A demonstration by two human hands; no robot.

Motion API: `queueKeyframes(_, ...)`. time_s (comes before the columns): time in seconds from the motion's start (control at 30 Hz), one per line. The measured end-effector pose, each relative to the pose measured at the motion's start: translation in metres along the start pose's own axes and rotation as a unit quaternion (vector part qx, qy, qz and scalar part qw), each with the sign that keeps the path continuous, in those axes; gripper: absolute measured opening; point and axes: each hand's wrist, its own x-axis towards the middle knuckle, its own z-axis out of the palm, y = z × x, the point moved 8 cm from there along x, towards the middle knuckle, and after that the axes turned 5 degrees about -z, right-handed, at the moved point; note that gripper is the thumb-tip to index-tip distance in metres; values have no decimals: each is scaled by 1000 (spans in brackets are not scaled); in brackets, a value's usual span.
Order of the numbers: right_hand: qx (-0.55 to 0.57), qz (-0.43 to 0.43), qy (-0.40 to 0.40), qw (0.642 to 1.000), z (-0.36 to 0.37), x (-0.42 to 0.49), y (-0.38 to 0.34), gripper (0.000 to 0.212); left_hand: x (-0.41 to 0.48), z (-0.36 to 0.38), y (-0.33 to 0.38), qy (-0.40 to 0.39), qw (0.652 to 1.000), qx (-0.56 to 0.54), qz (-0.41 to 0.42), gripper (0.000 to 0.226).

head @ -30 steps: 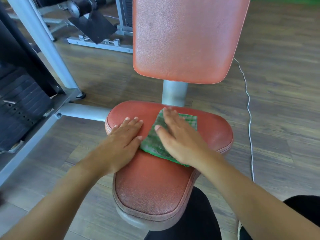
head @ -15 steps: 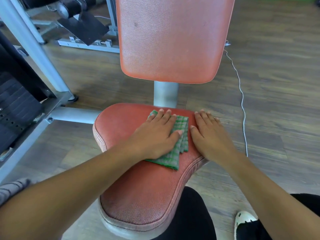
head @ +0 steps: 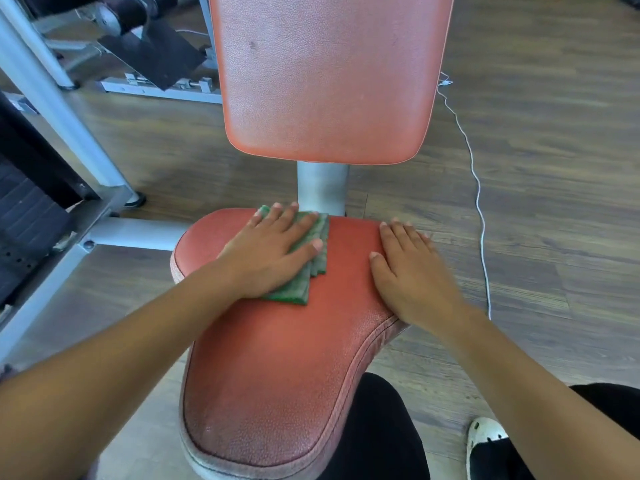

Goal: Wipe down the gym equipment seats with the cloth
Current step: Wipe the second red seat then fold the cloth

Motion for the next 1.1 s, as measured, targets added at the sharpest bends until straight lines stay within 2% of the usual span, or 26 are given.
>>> queueKeyframes(0.07,-2,0,-2,1000,0,0,0,74,-28,-1,5,17,999,-27,41,82)
queueKeyframes(0.17,-11,2,-1,1000,1,1,0,78,-53,-8,-24,30,996,-84,26,71)
queueKeyframes(0.27,-10,4,3,1000,1,1,0,80,-36,-13,-61,33,996,-68,-45,81)
queueKeyframes(0.37,-9,7,5,1000,1,1,0,77,-5,-9,-60,24,996,-13,-88,93)
queueKeyframes(0.43,-5,6,7,1000,0,1,-1,77,5,-7,-35,13,998,0,-67,93)
queueKeyframes(0.57,-7,5,7,1000,-1,1,-1,77,-30,-2,11,21,998,-26,46,83)
queueKeyframes(0.7,-6,9,6,1000,0,1,0,77,-69,-7,-12,21,991,-117,69,65)
queueKeyframes(0.93,-4,12,10,1000,0,1,-1,77,-5,-7,-62,21,998,-21,-57,90)
queueKeyframes(1.0,-4,14,6,1000,1,2,-1,77,10,-5,-45,16,998,11,-51,93)
queueKeyframes(1.1,-10,12,8,1000,1,2,-1,77,13,4,-12,1,1000,11,14,91)
